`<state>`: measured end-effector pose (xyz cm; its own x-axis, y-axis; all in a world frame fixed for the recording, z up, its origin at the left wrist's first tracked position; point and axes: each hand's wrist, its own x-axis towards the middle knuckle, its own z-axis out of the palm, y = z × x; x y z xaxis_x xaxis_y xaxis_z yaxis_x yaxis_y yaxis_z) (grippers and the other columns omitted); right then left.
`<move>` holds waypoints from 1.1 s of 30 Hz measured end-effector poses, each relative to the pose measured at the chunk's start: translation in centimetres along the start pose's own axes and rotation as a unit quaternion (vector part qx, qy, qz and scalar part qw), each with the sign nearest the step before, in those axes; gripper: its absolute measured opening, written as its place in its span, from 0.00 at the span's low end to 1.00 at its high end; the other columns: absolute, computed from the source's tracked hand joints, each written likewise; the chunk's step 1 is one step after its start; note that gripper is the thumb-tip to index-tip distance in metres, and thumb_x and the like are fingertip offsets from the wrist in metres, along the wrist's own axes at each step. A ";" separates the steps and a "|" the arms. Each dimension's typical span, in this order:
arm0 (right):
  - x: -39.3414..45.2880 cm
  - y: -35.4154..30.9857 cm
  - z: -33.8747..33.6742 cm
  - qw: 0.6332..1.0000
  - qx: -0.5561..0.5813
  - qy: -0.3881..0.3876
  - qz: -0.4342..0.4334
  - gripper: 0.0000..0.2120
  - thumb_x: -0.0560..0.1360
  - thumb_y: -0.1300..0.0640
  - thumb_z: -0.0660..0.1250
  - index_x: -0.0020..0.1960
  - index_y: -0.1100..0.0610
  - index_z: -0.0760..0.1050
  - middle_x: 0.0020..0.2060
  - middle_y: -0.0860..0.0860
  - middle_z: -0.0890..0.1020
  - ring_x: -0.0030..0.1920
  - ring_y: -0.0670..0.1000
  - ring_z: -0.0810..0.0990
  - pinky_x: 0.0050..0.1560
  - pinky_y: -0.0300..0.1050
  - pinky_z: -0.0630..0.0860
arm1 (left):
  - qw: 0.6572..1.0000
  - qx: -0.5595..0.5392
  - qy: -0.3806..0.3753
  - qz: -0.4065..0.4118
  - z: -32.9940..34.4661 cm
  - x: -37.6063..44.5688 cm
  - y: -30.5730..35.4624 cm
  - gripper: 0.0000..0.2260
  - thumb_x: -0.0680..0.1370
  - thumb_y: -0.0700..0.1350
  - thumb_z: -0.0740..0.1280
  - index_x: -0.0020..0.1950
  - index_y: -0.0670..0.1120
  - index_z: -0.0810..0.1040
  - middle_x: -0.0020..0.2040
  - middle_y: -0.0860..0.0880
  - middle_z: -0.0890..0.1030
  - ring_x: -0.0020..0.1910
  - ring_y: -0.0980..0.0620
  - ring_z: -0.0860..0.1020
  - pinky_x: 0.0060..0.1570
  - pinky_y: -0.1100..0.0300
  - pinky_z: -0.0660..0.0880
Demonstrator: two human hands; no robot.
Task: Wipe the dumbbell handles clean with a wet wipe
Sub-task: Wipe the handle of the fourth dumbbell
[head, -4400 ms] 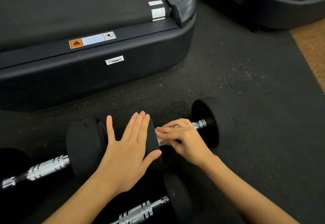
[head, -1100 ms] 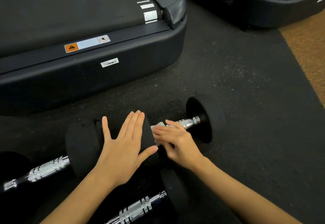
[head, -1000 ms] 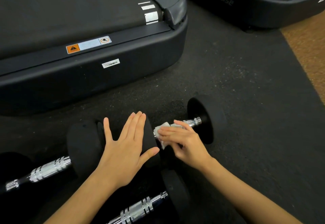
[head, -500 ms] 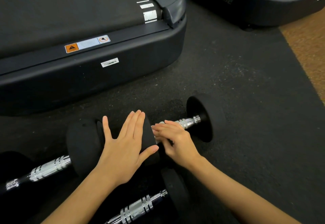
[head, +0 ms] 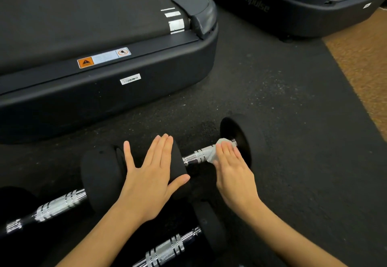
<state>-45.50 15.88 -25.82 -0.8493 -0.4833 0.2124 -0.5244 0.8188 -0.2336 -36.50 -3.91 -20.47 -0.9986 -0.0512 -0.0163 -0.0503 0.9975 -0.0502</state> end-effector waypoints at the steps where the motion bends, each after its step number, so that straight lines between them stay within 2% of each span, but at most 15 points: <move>1: 0.3 -0.1 -0.2 1.000 0.010 -0.011 0.019 0.27 0.81 0.51 0.52 0.75 0.64 0.61 0.74 0.59 0.66 0.75 0.54 0.62 0.76 0.46 0.53 | 1.000 0.002 0.001 0.001 0.0 0.0 0.0 0.39 0.79 0.67 0.45 0.78 0.39 0.61 0.78 0.43 0.65 0.77 0.47 0.63 0.66 0.23 0.57; 2: 0.6 -0.2 -0.3 0.999 0.021 -0.026 0.035 0.30 0.81 0.46 0.46 0.77 0.63 0.56 0.76 0.58 0.62 0.77 0.53 0.56 0.76 0.44 0.48 | 1.000 0.004 0.001 0.003 0.0 0.0 0.1 0.39 0.79 0.67 0.45 0.78 0.39 0.62 0.78 0.43 0.65 0.77 0.47 0.63 0.66 0.23 0.56; 4: 0.5 -0.7 -0.5 0.997 0.039 -0.044 0.041 0.34 0.80 0.41 0.41 0.78 0.62 0.49 0.78 0.57 0.54 0.78 0.51 0.48 0.76 0.43 0.41 | 1.000 0.006 0.002 0.005 0.0 0.0 0.1 0.39 0.79 0.67 0.45 0.78 0.39 0.62 0.77 0.43 0.65 0.76 0.46 0.63 0.66 0.23 0.57; 7: -0.6 -1.0 -0.8 0.996 0.036 -0.080 0.024 0.37 0.79 0.36 0.39 0.79 0.59 0.43 0.78 0.53 0.46 0.78 0.48 0.41 0.77 0.44 0.41 | 1.000 0.002 0.007 0.004 0.2 -0.1 0.1 0.39 0.79 0.67 0.45 0.78 0.39 0.62 0.77 0.43 0.65 0.76 0.46 0.63 0.66 0.23 0.56; 11: 0.2 -0.4 -0.5 0.996 0.031 -0.065 0.047 0.41 0.77 0.32 0.36 0.79 0.60 0.45 0.79 0.54 0.49 0.78 0.48 0.43 0.76 0.41 0.39 | 1.000 0.007 0.005 0.007 0.3 0.0 0.1 0.39 0.79 0.68 0.45 0.78 0.39 0.61 0.78 0.43 0.64 0.77 0.46 0.63 0.67 0.24 0.55; 14: -0.9 -0.7 -0.7 0.995 0.045 -0.078 0.036 0.40 0.77 0.32 0.37 0.79 0.58 0.41 0.79 0.52 0.46 0.78 0.46 0.40 0.75 0.39 0.37 | 1.000 0.001 0.012 0.003 0.3 -0.1 0.0 0.39 0.79 0.67 0.46 0.78 0.39 0.61 0.78 0.43 0.65 0.76 0.46 0.63 0.67 0.24 0.55; 18: 0.3 -0.4 -0.3 0.996 0.059 -0.050 0.051 0.42 0.76 0.31 0.36 0.79 0.59 0.46 0.79 0.54 0.50 0.78 0.47 0.44 0.75 0.39 0.38 | 1.000 0.007 0.010 0.006 0.4 -0.1 0.2 0.39 0.79 0.67 0.45 0.78 0.39 0.60 0.78 0.43 0.64 0.77 0.46 0.63 0.67 0.24 0.54; 21: -0.6 -0.9 -0.6 0.995 0.075 -0.060 0.037 0.39 0.78 0.32 0.39 0.79 0.58 0.43 0.79 0.51 0.46 0.78 0.45 0.41 0.75 0.38 0.37 | 1.000 0.003 0.012 0.002 0.2 -0.1 0.0 0.39 0.79 0.67 0.45 0.78 0.39 0.61 0.77 0.43 0.65 0.76 0.46 0.63 0.67 0.24 0.55; 22: -1.1 -0.8 -0.7 0.995 0.070 -0.063 0.031 0.39 0.78 0.33 0.40 0.79 0.58 0.44 0.79 0.51 0.47 0.78 0.45 0.42 0.76 0.39 0.39 | 1.000 0.004 0.016 0.002 0.3 -0.2 0.1 0.39 0.79 0.67 0.46 0.78 0.39 0.61 0.77 0.43 0.65 0.76 0.46 0.64 0.67 0.24 0.55; 24: -0.2 -0.2 -0.7 0.997 0.049 -0.046 0.026 0.38 0.79 0.34 0.42 0.77 0.60 0.57 0.76 0.55 0.61 0.78 0.50 0.55 0.77 0.43 0.47 | 1.000 0.009 0.018 0.005 0.4 -0.2 0.3 0.39 0.79 0.67 0.46 0.78 0.38 0.61 0.77 0.43 0.65 0.76 0.46 0.64 0.67 0.24 0.55; 26: 1.9 -0.2 -0.8 0.999 0.020 -0.025 0.022 0.33 0.80 0.36 0.45 0.65 0.60 0.73 0.62 0.55 0.78 0.67 0.53 0.72 0.75 0.46 0.57 | 1.000 0.012 0.012 0.006 0.3 -0.2 0.2 0.39 0.79 0.67 0.46 0.78 0.39 0.61 0.77 0.43 0.65 0.76 0.46 0.64 0.67 0.24 0.54; 27: 2.7 -0.5 -1.1 1.000 0.015 -0.014 0.019 0.30 0.80 0.37 0.46 0.58 0.59 0.76 0.54 0.53 0.80 0.60 0.52 0.76 0.74 0.46 0.59 | 1.000 0.012 0.010 0.004 0.3 -0.1 0.1 0.39 0.79 0.67 0.45 0.78 0.39 0.61 0.77 0.43 0.65 0.76 0.46 0.64 0.67 0.24 0.55; 28: 3.0 -0.8 -1.3 1.000 0.018 -0.005 0.013 0.28 0.80 0.38 0.47 0.55 0.58 0.76 0.51 0.52 0.80 0.56 0.52 0.77 0.73 0.45 0.59 | 1.000 0.012 0.009 0.003 0.2 -0.1 0.1 0.39 0.79 0.68 0.45 0.78 0.39 0.61 0.77 0.43 0.65 0.76 0.46 0.64 0.67 0.24 0.55; 29: 2.7 -1.1 -1.5 1.000 0.025 0.000 0.007 0.28 0.80 0.38 0.47 0.56 0.58 0.76 0.51 0.52 0.80 0.57 0.51 0.77 0.73 0.45 0.59 | 1.000 0.010 0.008 0.002 0.2 -0.1 0.1 0.39 0.79 0.68 0.45 0.78 0.39 0.61 0.77 0.43 0.65 0.76 0.46 0.64 0.67 0.24 0.55; 33: 0.6 -0.6 -1.1 0.999 0.022 -0.028 0.022 0.38 0.79 0.34 0.41 0.73 0.60 0.65 0.71 0.54 0.71 0.73 0.51 0.65 0.76 0.46 0.54 | 1.000 0.012 0.011 0.005 0.4 -0.5 0.4 0.39 0.79 0.67 0.46 0.78 0.38 0.61 0.78 0.42 0.64 0.77 0.46 0.63 0.67 0.24 0.54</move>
<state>-45.65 15.39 -24.46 -0.8732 -0.4643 0.1481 -0.4873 0.8261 -0.2832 -36.03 -3.46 -20.92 -0.9992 -0.0392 0.0046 -0.0395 0.9965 -0.0736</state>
